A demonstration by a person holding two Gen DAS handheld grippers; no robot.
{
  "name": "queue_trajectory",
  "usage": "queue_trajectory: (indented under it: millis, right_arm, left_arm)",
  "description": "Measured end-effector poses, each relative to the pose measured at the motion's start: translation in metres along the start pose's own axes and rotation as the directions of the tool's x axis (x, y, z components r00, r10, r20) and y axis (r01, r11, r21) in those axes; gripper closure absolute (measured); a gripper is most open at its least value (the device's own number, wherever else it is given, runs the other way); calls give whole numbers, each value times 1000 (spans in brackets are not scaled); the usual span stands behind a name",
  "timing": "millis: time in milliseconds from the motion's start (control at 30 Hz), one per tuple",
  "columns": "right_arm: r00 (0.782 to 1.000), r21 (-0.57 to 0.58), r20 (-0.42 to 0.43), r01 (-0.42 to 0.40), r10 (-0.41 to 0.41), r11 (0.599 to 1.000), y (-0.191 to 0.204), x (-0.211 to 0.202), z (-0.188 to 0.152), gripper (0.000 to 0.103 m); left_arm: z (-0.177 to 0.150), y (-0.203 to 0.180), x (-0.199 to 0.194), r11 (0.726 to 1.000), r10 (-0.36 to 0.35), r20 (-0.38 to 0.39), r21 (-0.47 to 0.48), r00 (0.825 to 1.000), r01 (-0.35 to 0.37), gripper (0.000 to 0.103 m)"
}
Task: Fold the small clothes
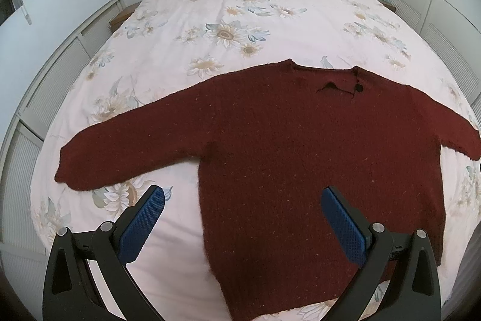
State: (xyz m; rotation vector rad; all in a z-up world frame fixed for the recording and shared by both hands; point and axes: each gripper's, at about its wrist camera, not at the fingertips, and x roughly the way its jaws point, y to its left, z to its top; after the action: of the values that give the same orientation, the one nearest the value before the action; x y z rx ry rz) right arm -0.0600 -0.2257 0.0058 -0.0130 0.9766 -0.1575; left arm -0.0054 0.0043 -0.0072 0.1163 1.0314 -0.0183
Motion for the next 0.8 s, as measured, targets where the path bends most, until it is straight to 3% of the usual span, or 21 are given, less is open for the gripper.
queue_trajectory:
  millis: [800]
  right_arm:
    - [1000,-6,-14,-6,6,1000,-1,1,-2,0]
  left_arm:
    - [-1,1,1,1000,2,-15,-1,1000,-2,1]
